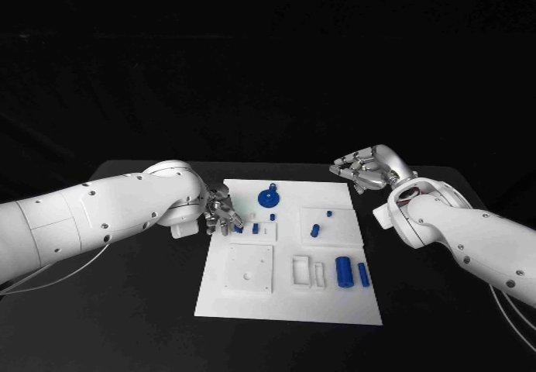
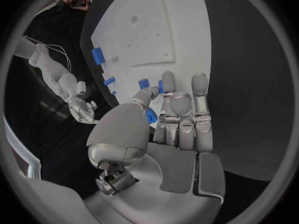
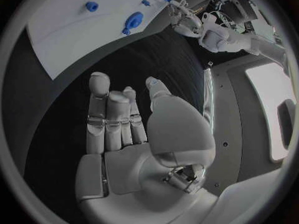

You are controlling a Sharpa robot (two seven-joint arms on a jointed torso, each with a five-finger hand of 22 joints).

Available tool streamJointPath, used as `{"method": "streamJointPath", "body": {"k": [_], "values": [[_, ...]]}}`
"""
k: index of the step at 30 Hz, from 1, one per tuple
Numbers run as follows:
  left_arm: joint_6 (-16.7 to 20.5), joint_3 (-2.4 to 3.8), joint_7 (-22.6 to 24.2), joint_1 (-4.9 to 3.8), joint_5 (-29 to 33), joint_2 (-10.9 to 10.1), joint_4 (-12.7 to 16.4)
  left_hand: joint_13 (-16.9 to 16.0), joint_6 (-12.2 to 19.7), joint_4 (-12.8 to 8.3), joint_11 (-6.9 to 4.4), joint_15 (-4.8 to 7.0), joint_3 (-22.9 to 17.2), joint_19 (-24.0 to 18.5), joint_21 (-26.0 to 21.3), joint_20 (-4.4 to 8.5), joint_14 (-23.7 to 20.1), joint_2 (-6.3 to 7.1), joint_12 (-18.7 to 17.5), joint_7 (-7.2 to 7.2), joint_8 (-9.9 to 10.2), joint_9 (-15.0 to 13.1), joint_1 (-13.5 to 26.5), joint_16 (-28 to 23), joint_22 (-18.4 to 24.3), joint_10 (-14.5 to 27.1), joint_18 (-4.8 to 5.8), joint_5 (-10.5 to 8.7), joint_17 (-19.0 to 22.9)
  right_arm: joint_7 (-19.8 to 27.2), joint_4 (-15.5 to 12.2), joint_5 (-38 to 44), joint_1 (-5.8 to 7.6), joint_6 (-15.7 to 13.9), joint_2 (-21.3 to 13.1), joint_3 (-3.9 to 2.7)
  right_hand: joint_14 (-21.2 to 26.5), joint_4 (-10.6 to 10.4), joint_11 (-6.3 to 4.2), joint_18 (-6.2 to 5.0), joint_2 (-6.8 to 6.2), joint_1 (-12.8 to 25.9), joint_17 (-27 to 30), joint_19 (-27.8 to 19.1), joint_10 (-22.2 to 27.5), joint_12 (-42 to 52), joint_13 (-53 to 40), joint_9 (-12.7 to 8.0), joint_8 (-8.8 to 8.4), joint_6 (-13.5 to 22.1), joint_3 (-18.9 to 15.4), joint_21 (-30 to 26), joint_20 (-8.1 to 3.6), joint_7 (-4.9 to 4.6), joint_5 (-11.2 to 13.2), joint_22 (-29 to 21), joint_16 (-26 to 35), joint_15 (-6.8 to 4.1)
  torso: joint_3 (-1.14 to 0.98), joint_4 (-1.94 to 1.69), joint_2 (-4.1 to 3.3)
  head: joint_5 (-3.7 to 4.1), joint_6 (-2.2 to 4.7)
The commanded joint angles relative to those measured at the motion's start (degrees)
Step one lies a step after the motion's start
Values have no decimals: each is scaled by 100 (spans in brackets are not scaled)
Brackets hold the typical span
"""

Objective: Assemble the parts on the task board

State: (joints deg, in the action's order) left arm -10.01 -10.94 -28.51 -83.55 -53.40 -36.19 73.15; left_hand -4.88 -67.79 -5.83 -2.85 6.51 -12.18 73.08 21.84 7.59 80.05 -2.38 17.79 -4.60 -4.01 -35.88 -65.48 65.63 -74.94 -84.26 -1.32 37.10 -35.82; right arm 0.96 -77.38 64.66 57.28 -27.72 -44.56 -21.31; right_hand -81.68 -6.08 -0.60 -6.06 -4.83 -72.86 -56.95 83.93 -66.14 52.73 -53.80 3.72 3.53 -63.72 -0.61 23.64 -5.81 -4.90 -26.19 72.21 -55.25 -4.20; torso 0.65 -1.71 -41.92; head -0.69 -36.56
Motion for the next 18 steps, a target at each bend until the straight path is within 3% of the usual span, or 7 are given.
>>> {"method": "streamJointPath", "body": {"k": [1, 18], "values": [[-103, -32, -30, 45, -50, 35, 5, 4, -421, -605, -48, 25, -569, 3, 36, 32, 28, 2, 39, 392, -7, 16, -41, -34, -108, -249, -44, 30, -13, 46, 0, 5, -2, 42, 6, -3, 10, -16, 6, -58, -33, 10, -5, 245, 19, -2, -3, -6, 3, 13, -12, 35, 47, -7, -25, -8, 14, -12, -1, -1, -1, -4, -12], [-241, -37, -44, 50, -53, 130, -83, -3, -433, -639, -54, 28, -570, -2, 47, 37, 40, 9, 76, 395, -10, -4, -40, -30, -109, -248, -40, 50, -100, 43, 2, 3, -2, 46, 4, -3, 10, -16, 6, -58, -33, 10, -5, 245, 19, -2, -3, -6, 3, 13, -12, 35, 47, -7, -25, -8, 14, -12, -4, 2, -2, 9, -25]]}}
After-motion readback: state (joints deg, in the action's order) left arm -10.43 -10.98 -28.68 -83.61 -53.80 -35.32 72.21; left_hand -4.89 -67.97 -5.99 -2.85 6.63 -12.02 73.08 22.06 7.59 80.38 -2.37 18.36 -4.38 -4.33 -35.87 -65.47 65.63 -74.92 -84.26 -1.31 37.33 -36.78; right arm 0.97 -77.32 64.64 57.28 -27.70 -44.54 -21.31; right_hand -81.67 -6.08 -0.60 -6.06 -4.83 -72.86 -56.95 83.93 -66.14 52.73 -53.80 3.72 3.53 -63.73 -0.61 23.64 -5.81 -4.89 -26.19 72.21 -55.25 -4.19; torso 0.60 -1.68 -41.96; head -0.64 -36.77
